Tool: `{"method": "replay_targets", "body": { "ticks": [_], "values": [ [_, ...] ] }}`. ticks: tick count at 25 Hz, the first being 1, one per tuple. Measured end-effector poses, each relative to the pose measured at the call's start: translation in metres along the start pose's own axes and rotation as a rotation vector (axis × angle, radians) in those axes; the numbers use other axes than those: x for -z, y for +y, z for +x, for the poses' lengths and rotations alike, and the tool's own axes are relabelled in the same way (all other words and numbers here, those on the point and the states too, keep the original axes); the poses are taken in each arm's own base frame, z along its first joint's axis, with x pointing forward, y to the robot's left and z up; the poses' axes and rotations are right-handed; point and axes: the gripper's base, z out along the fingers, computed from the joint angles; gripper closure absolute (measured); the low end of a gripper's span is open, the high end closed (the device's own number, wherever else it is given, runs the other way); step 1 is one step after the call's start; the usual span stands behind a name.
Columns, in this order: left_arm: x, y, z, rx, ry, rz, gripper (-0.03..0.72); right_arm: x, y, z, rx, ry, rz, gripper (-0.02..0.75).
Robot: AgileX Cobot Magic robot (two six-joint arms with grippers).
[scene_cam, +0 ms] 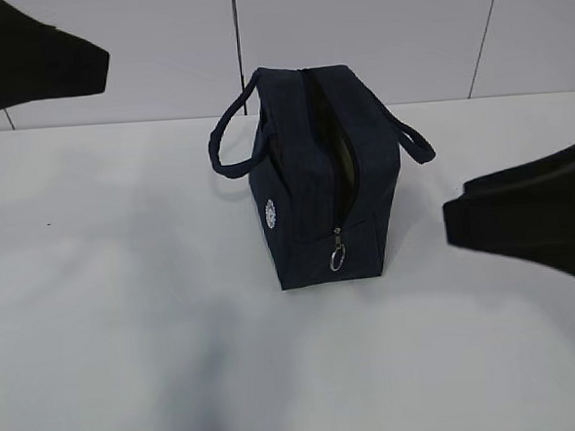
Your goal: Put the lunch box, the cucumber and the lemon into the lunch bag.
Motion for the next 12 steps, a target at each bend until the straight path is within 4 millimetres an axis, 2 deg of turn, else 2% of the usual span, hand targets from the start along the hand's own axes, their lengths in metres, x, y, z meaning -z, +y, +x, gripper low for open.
{"method": "replay_targets", "body": {
  "ticks": [3,5,12],
  "values": [
    [0.000,0.001,0.003,-0.025,0.026,-0.008,0.354,-0.019,-0.014,0.007,-0.009,0.068,-0.071,0.421],
    [0.000,0.001,0.005,-0.042,0.046,-0.014,0.355,-0.033,-0.026,0.011,-0.075,0.091,-0.086,0.421],
    [0.000,0.002,0.007,-0.065,0.068,-0.023,0.355,-0.071,-0.064,0.012,-0.466,-0.053,-0.101,0.421]
  ]
}}
